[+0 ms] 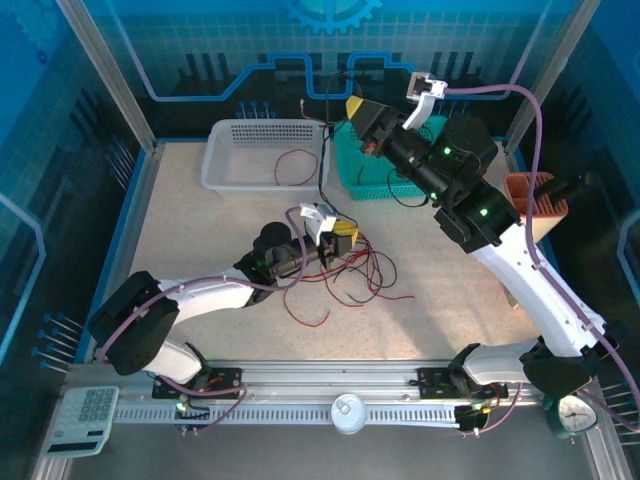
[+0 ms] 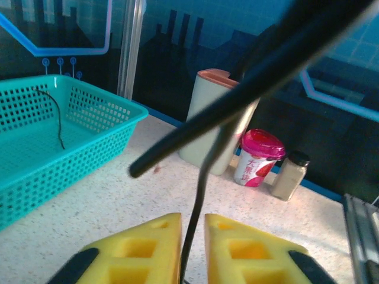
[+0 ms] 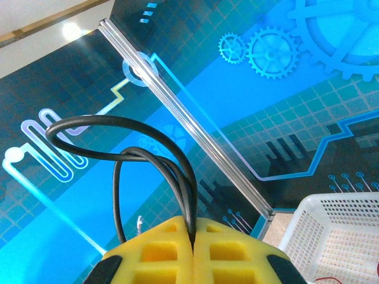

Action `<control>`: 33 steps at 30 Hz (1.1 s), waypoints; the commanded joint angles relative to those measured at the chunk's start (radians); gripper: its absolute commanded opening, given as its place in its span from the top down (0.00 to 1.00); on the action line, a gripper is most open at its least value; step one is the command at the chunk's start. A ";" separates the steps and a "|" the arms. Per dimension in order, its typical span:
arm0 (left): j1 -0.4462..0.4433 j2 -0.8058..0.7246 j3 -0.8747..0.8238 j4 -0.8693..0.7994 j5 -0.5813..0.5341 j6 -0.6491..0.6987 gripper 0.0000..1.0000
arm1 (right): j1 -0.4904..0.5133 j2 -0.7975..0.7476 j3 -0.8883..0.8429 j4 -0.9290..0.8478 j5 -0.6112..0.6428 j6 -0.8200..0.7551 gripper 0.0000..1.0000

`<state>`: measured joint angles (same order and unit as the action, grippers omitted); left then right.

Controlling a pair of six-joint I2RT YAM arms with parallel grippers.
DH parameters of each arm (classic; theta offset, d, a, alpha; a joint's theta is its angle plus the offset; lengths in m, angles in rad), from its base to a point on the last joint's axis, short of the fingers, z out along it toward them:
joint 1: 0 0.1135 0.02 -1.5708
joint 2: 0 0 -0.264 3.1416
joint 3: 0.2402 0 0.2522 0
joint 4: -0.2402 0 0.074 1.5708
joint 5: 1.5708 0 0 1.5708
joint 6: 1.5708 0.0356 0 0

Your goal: Untangle the cables

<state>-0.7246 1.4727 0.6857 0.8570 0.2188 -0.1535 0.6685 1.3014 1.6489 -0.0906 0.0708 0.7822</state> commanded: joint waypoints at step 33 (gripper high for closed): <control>0.047 0.005 0.007 0.032 0.115 -0.149 1.00 | 0.009 -0.048 -0.019 0.029 0.059 -0.014 1.00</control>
<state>-0.6842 1.5311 0.6857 0.9066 0.2947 -0.2722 0.6750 1.2823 1.6363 -0.0681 0.0834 0.8036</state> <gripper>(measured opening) 0.057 0.064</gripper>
